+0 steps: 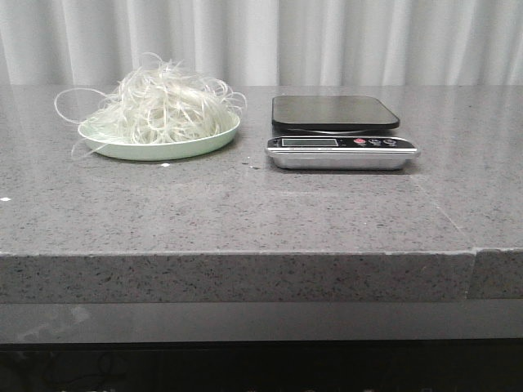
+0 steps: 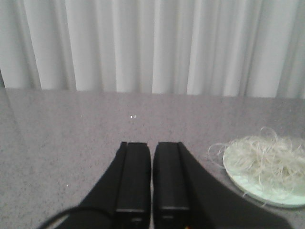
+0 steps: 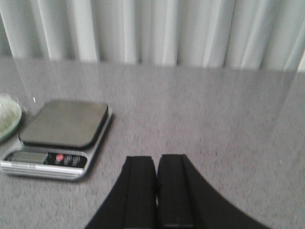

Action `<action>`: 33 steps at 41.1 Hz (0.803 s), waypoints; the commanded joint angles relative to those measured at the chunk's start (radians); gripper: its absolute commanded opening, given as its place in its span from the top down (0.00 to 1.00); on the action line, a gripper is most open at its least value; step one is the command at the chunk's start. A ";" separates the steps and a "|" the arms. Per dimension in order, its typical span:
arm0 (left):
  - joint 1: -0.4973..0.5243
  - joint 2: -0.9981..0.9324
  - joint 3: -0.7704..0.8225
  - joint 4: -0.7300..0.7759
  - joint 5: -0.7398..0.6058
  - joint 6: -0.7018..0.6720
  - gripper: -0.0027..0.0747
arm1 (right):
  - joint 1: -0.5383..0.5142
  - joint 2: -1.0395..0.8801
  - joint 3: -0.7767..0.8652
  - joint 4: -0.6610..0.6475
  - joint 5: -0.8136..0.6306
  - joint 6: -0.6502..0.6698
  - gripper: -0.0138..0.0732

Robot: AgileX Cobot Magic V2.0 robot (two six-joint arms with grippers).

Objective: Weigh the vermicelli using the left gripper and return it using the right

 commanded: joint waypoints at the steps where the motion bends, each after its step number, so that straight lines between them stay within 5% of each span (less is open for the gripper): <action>1: -0.004 0.054 -0.018 -0.004 -0.031 -0.007 0.78 | -0.003 0.066 -0.033 -0.002 -0.037 -0.007 0.66; 27: -0.004 0.096 0.082 -0.003 -0.056 -0.007 0.78 | -0.003 0.191 -0.033 -0.002 -0.022 -0.007 0.66; 33: -0.004 0.096 0.082 0.004 -0.056 -0.007 0.54 | -0.003 0.191 -0.033 -0.002 -0.008 -0.007 0.48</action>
